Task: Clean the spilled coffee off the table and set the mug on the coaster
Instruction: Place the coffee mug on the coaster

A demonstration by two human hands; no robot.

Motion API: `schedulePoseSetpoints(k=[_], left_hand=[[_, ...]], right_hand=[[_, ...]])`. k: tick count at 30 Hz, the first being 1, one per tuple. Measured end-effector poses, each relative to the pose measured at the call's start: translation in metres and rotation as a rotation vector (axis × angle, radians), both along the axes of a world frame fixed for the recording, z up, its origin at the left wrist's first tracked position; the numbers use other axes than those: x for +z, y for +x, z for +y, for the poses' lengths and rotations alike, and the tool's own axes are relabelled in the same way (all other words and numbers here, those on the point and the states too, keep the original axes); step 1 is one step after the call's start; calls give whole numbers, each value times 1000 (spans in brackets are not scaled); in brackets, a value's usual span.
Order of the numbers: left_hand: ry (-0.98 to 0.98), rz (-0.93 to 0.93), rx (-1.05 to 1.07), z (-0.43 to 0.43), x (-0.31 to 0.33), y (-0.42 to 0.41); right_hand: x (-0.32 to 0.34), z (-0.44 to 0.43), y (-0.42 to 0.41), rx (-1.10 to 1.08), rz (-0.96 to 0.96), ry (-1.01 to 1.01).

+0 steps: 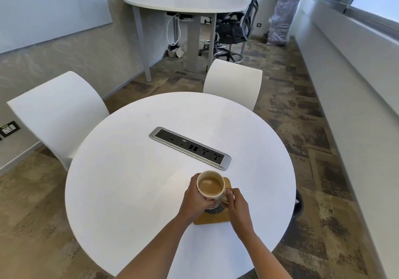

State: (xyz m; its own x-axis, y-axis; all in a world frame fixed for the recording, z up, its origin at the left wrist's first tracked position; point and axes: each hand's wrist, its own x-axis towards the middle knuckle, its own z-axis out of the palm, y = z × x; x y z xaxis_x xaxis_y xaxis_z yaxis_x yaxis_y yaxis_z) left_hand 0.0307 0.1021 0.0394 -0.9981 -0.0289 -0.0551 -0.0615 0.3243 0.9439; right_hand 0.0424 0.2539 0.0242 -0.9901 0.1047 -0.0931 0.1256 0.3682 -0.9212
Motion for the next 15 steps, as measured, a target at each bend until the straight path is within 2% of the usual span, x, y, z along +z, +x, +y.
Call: schedulePoseSetpoints(k=[15], left_hand=[[-21,22,20,22,-6,2]], right_hand=[[-12,19,-1,18,-46,-56]])
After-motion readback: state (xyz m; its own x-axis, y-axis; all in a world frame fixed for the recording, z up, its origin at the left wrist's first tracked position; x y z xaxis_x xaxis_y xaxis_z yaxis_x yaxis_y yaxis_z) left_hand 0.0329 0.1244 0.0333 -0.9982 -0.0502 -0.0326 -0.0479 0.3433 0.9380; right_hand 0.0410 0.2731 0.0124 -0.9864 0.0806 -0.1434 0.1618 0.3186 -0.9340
